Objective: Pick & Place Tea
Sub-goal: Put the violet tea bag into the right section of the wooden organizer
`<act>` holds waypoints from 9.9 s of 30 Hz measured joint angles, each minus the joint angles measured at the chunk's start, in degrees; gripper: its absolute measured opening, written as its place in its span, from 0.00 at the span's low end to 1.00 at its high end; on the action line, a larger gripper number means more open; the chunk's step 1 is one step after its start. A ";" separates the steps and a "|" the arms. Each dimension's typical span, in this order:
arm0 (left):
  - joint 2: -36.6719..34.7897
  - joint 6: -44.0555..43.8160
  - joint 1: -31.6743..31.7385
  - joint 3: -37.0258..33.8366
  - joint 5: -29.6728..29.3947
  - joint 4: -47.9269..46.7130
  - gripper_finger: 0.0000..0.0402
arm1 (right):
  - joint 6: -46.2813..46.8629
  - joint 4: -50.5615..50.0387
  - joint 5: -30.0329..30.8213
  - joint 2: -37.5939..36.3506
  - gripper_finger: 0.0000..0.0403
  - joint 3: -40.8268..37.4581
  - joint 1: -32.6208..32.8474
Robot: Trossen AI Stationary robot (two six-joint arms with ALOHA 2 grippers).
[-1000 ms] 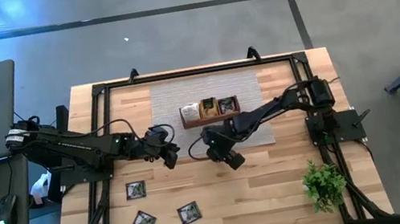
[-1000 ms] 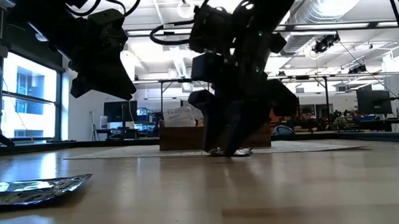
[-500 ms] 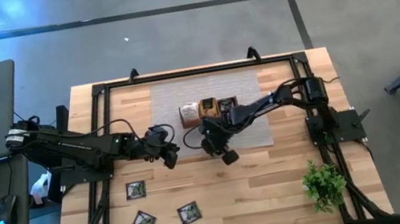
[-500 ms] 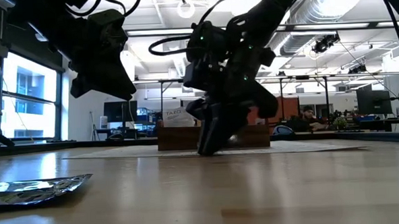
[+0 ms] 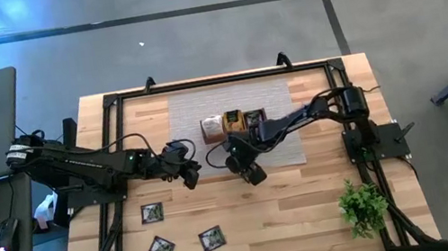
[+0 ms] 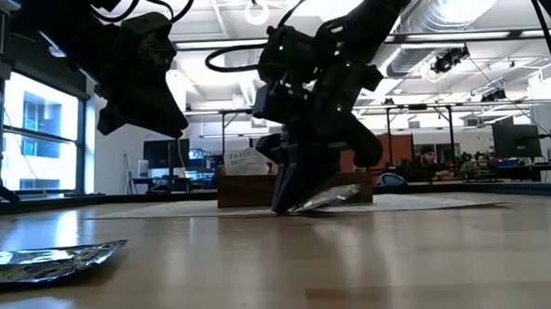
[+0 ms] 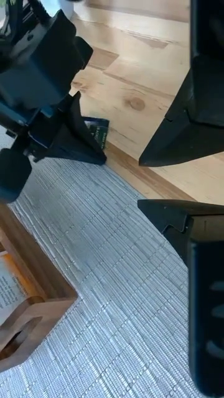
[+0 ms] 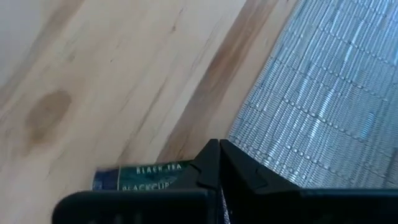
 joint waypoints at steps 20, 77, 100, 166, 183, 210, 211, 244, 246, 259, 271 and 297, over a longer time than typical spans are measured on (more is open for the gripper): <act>0.01 0.00 0.00 0.00 0.03 -0.02 0.23 | 0.35 -2.78 1.03 -4.87 0.13 0.09 0.97; -0.01 0.01 0.00 0.02 -0.16 0.08 0.23 | 12.87 -3.45 2.96 -7.35 0.02 -5.11 0.20; -0.01 0.02 0.00 0.02 -0.40 0.17 0.23 | 38.32 60.41 35.65 -34.20 0.01 -44.23 -9.05; -0.01 4.85 0.00 0.02 -5.69 2.95 0.23 | 38.40 46.16 22.02 -20.33 0.40 -37.22 0.74; -0.01 4.53 0.02 0.02 -12.01 2.99 0.23 | 44.52 43.74 22.49 -12.23 0.12 -36.98 0.65; 15.71 -21.09 0.00 0.02 -3.64 16.46 0.23 | 46.04 48.41 21.29 -13.50 0.00 -37.31 10.25; 17.29 -21.65 0.00 0.00 -3.50 18.60 0.23 | 46.08 48.26 21.27 -13.52 0.00 -37.31 10.33; 40.31 -33.13 2.32 15.74 -5.16 26.01 0.23 | 47.28 44.89 20.45 -13.58 0.00 -37.20 10.84; 40.31 -33.03 2.78 15.74 -4.03 25.97 0.23 | 47.25 44.91 20.42 -13.58 0.00 -37.20 10.84; 40.29 -34.42 3.06 15.78 -0.14 26.16 0.23 | 46.69 46.07 19.74 -13.54 0.00 -37.24 10.84; 40.29 -30.42 3.06 15.78 -0.36 29.52 0.23 | 45.81 48.58 19.92 -13.52 0.00 -37.25 11.29; 41.12 -30.85 5.35 15.96 3.12 25.79 0.23 | 53.38 43.28 30.83 -11.90 0.00 -37.11 8.48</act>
